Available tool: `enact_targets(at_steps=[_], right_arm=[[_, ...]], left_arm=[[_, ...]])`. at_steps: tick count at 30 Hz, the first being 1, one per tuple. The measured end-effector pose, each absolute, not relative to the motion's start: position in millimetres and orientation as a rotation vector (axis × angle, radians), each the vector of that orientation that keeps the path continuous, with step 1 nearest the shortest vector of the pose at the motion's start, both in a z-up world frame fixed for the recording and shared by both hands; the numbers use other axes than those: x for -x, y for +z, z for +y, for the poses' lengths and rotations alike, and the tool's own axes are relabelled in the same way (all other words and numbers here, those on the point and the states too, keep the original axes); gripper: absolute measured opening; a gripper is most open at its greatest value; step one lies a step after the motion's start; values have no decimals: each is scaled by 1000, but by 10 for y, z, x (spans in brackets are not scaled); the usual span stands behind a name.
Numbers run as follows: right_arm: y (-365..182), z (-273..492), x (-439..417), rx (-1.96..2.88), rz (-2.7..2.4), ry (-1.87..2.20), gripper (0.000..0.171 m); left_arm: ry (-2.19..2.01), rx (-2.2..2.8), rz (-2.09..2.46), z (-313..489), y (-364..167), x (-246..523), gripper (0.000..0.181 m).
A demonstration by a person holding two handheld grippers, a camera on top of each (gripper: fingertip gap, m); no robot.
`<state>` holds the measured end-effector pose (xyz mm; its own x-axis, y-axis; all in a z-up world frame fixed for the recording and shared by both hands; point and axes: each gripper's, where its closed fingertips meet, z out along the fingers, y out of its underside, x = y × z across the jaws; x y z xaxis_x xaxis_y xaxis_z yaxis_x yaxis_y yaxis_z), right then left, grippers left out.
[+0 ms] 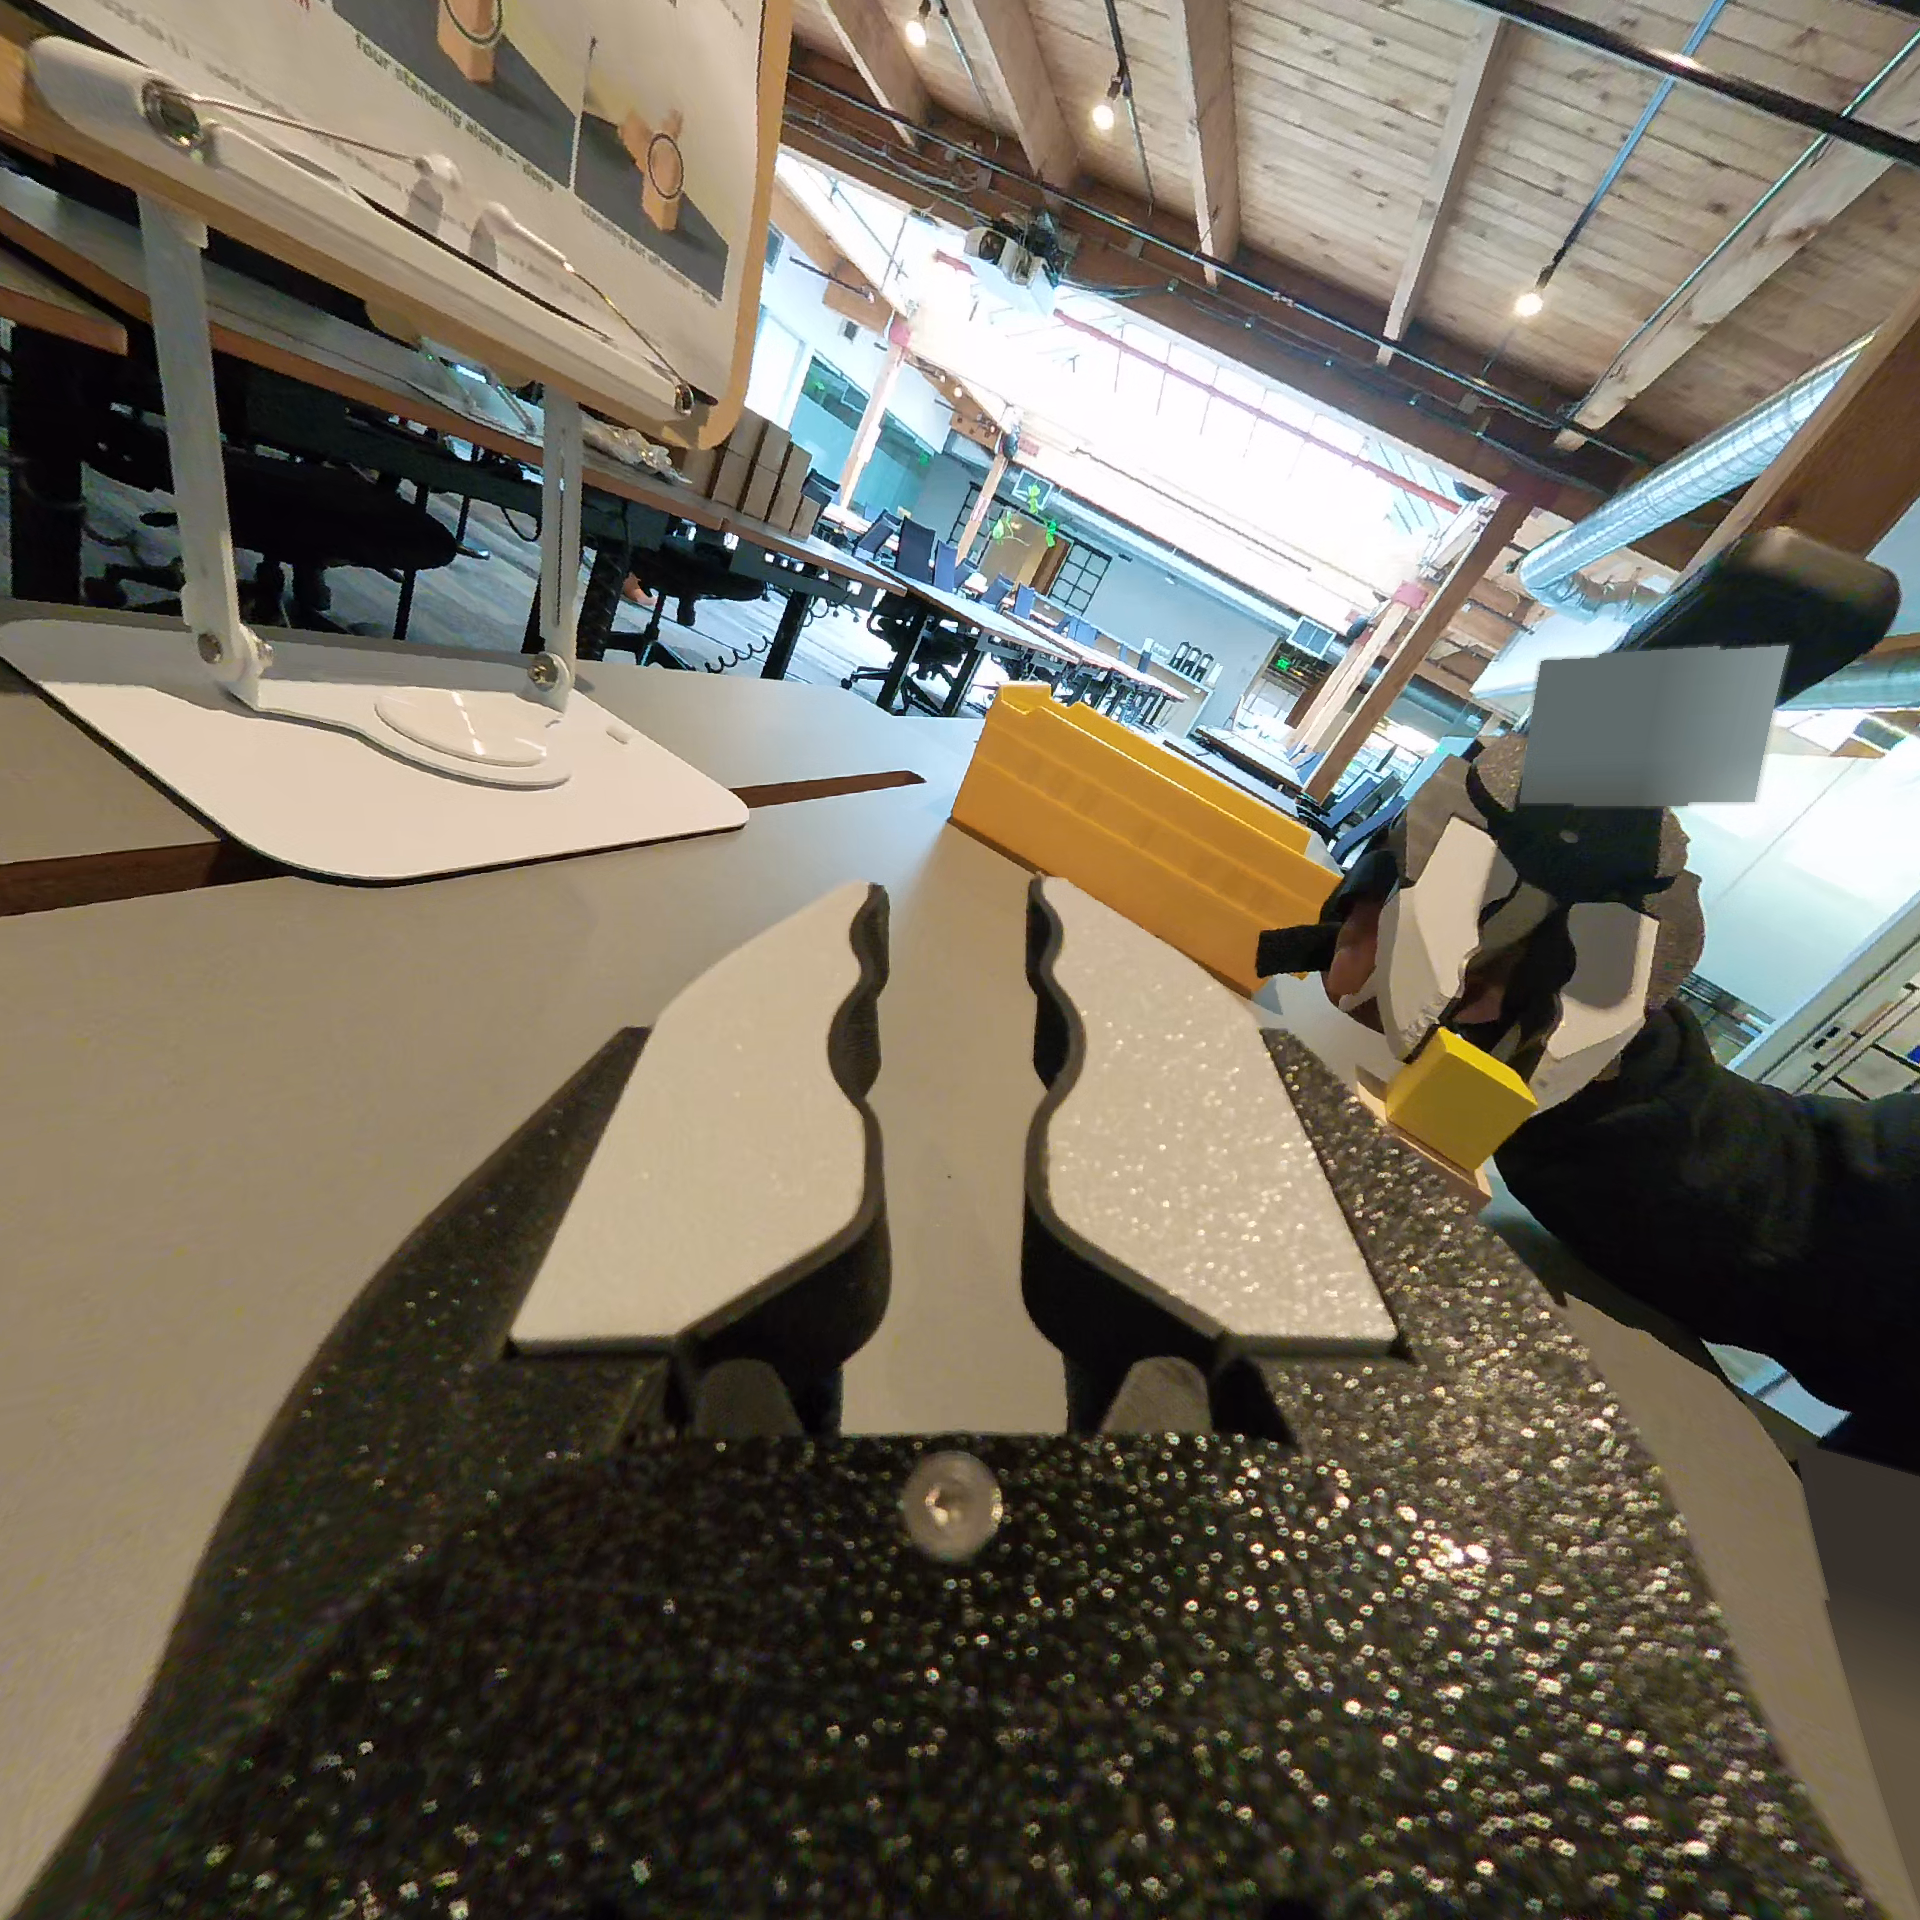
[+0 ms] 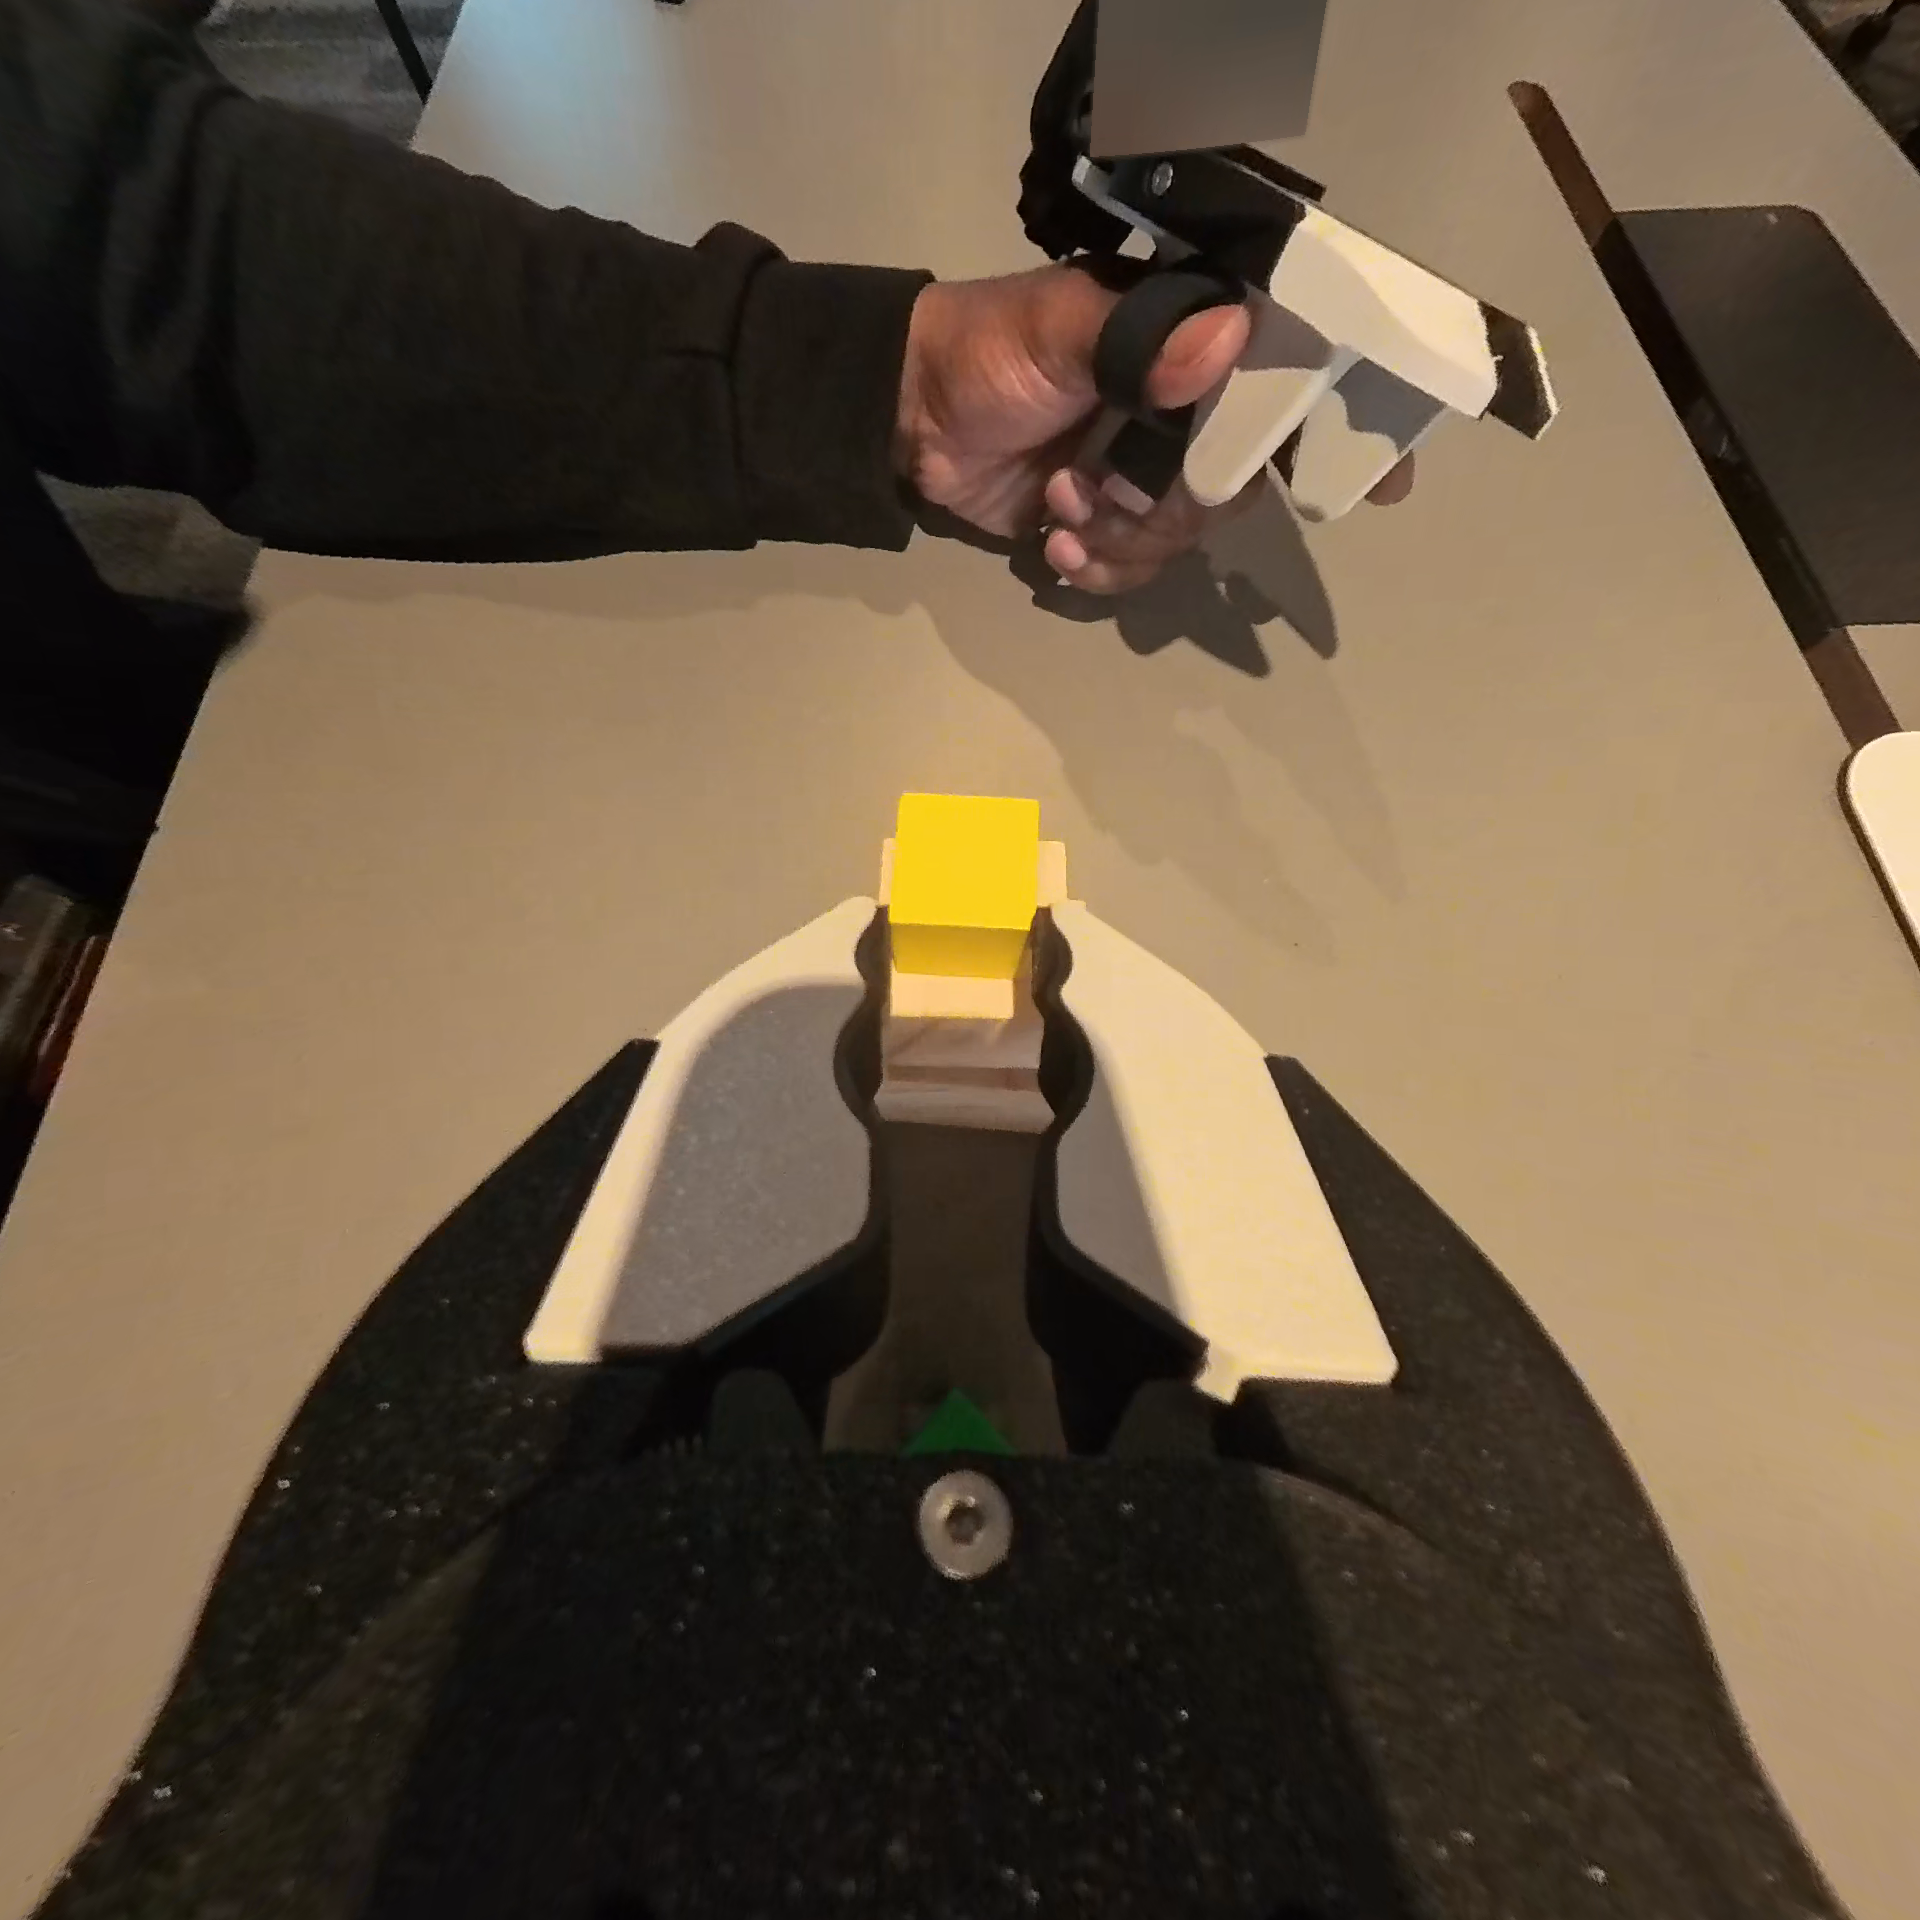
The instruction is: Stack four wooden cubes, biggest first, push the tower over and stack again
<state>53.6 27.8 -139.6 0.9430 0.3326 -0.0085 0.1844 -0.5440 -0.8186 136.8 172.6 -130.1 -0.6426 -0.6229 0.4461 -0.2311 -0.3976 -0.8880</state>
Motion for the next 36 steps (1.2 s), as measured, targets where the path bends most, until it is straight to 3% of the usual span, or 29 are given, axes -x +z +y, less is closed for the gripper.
enact_targets(at_steps=[17,27,36], right_arm=[[-1404,294,-545,2139,-373,184,27],[-1373,259,-572,2132,-377,152,44],[-1326,-63,-786,2039,-223,-2,45]], left_arm=[[-2128,1162,1542,1727,-1301,-1371,25],[-2128,1157,1540,1727,-1295,-1367,25],[-2131,1148,1529,1736,-1283,-1359,25]])
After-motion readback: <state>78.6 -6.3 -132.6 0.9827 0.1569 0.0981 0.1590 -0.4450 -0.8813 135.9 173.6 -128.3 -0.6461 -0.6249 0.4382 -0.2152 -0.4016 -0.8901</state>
